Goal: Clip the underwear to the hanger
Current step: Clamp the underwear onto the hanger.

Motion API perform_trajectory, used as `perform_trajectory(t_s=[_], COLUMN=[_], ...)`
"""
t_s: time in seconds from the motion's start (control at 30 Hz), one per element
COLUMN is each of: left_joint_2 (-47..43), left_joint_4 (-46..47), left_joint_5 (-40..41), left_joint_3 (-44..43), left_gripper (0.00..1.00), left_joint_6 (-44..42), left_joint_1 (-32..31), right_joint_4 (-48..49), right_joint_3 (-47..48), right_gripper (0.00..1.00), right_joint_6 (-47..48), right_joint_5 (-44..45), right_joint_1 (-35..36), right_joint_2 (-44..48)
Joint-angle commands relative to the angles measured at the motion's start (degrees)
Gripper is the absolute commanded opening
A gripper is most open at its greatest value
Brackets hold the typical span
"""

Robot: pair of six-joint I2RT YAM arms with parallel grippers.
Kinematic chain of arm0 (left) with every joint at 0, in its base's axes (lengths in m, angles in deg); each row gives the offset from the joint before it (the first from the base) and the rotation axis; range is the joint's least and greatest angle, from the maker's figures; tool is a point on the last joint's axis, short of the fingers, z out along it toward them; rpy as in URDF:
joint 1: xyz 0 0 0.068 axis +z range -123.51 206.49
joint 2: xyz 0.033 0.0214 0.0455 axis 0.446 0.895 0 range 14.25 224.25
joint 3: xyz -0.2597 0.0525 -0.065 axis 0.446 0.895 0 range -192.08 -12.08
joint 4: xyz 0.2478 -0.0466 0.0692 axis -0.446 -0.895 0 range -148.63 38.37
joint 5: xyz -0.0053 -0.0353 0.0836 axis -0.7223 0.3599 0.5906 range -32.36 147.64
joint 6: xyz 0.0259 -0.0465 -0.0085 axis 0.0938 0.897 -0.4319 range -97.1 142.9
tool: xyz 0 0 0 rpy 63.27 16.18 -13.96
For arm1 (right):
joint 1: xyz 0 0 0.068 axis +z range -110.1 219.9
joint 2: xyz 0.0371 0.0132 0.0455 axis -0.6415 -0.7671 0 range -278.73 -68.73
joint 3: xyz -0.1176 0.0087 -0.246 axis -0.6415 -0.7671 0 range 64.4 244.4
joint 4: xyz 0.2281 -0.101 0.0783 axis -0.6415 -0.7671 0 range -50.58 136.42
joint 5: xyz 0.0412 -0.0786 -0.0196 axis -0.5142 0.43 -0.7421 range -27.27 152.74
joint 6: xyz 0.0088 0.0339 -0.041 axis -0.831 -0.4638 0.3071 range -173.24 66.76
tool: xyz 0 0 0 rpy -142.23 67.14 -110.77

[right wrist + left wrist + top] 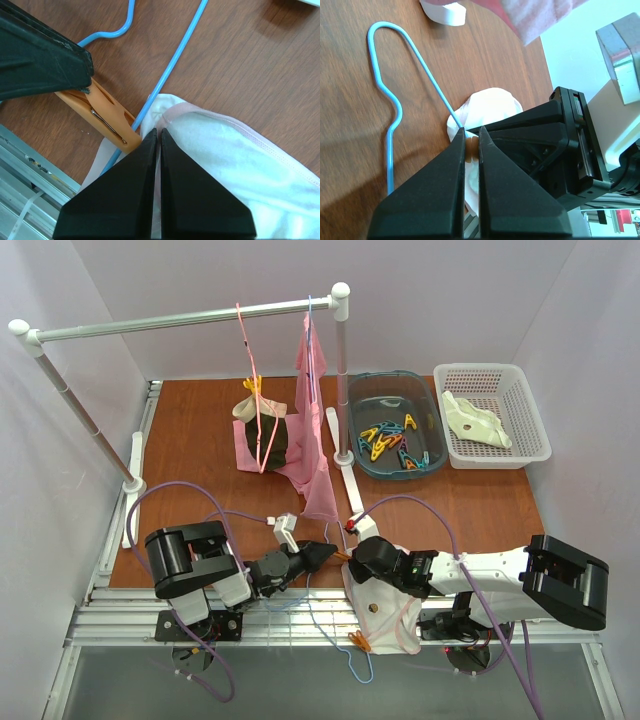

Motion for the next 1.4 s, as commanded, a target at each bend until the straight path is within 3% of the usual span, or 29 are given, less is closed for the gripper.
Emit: perform_trajectory(t_s=[0.0,0.3,0.47,0.73,0.83,0.87,0.97,1.07,1.23,1.37], left_joint_2=[-3.1,-3.5,-5.3,-8.7,-13.7,-15.5,-22.3,-24.8,-24.1,-21.0], left_joint_4=[20.9,19.6,7.7,1.3,-6.0,-14.8,-29.7,-38.0,-48.1,-50.6], left_joint_5=[2.1,2.2,1.1,1.0,2.3,2.6,4.6,6.9,6.7,4.9], left_joint_3=[0.6,-0.2,-3.8,-3.7,-3.5,-5.2,-8.3,-9.6,-13.7,-15.8], left_gripper=[0.00,0.00,0.00,0.00,0.00,0.00,0.00,0.00,0.00,0.00], left_joint_6=[-0.9,-2.1,-1.4,-1.6,-2.7,-3.1,-3.8,-3.8,-3.5,-2.1], left_joint_1=[-0.6,-1.0,-1.0,-1.2,-1.2,-1.1,-1.2,-1.2,-1.2,-1.2], right_joint_4=[-0.2,-0.2,-0.3,-0.3,-0.3,-0.3,-0.2,-0.2,-0.1,-0.2], right_joint_3=[1.4,1.7,1.7,1.7,1.6,1.4,1.3,1.5,2.3,2.5], right_gripper=[0.01,0.01,0.01,0.01,0.01,0.01,0.01,0.01,0.01,0.01], right_joint_6=[0.2,0.4,0.4,0.3,0.3,0.0,-0.4,-0.1,0.4,0.1], right_joint_5=[-2.0,-2.2,-2.2,-1.9,-1.3,-1.1,-0.7,-0.4,-0.5,0.2], right_joint_1=[0.8,0.9,1.0,1.1,1.0,1.1,1.1,1.1,1.1,1.1], right_joint_2=[-1.1,-1.2,-1.1,-1.1,-1.2,-1.1,0.4,1.3,0.9,1.0])
